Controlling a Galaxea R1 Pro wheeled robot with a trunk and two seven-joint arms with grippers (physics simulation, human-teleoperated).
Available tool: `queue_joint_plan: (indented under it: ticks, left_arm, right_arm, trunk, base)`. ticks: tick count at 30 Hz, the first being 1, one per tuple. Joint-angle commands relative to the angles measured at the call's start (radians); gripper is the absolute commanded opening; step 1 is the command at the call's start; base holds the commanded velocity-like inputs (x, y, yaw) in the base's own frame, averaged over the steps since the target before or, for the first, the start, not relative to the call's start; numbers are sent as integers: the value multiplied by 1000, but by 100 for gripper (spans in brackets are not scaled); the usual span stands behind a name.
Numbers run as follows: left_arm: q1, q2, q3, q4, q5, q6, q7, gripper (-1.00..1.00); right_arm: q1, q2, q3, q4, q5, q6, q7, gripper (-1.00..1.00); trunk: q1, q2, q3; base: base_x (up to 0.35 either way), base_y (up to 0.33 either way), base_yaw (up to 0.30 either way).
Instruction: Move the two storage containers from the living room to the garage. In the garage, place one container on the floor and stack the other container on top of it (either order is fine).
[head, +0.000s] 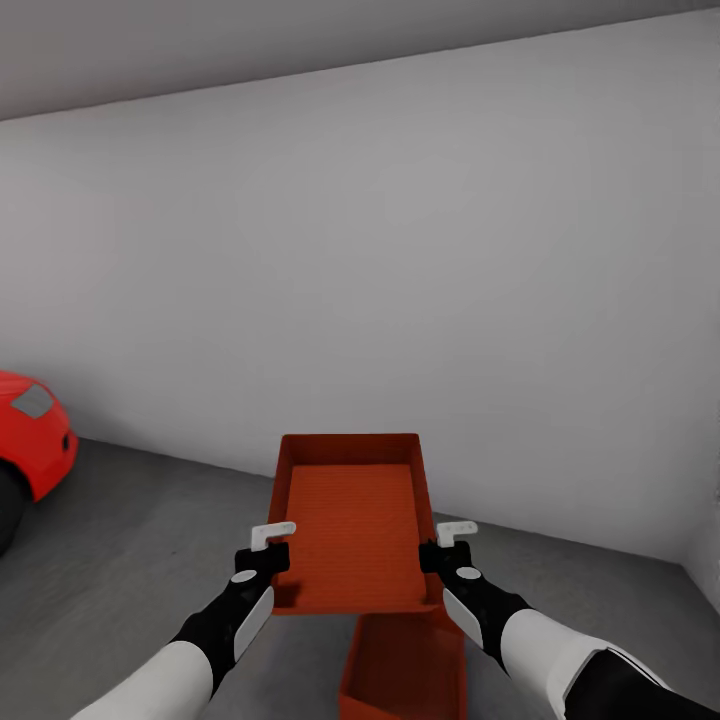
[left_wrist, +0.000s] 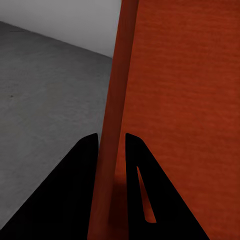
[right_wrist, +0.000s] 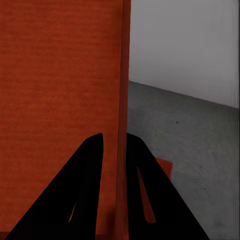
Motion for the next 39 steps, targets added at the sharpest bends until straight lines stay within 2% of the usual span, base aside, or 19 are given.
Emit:
queue_joint_plan:
  ticks: [1,22,39]
  left_arm:
    - [0,-1,7,-4,-11,-8,10,-100]
    - [0,-1,7,-4,-11,-8,10,-100]
    - [0,-1,7,-4,-11,-7,10,-100]
  right_arm:
    - [-1,4,-56,5,-33,-7,-3,-100]
    - [-1,3,-57,6,-33,-6,-3,-100]
    - [-1,5,-57,6,-33,-6,-3,-100]
  trunk:
    - [0,-1,0]
    - [0,-1,0]
    - [0,-1,0]
  base:
    - [0,0,-75]
    - [0,0,-10]
    - [8,8,-198]
